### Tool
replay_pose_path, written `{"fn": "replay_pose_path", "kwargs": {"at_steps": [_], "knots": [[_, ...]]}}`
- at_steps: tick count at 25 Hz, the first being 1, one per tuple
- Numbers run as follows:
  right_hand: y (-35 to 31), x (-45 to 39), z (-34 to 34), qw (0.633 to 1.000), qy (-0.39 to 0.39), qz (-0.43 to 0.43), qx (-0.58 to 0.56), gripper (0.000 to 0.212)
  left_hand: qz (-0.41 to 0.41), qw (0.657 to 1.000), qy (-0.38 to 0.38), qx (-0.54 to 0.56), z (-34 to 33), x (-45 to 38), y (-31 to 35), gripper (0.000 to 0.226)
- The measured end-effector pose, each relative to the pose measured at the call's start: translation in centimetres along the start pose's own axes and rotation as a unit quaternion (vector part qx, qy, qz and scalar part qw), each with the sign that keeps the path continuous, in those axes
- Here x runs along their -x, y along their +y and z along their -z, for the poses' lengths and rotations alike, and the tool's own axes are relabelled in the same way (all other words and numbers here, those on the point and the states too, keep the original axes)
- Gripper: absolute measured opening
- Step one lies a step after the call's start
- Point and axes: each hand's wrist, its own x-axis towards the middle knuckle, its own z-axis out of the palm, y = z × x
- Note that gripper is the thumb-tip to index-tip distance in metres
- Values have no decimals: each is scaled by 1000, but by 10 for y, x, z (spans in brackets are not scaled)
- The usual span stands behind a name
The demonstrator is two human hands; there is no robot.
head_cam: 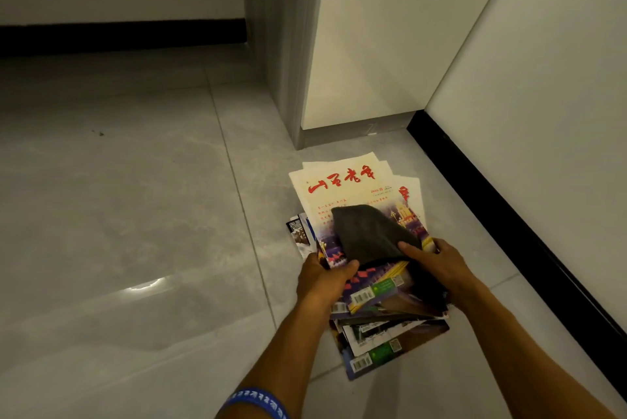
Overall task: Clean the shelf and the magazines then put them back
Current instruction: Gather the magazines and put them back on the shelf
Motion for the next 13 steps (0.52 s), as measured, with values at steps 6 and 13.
{"fn": "replay_pose_path", "kwargs": {"at_steps": [6,13], "knots": [[10,12,1,998,-46,-20,38,66,33,992,-102,60,31,5,-16,47],[16,77,-21,995,-101,-15,-20,63,11,986,-148,82,82,35,-48,55]]}}
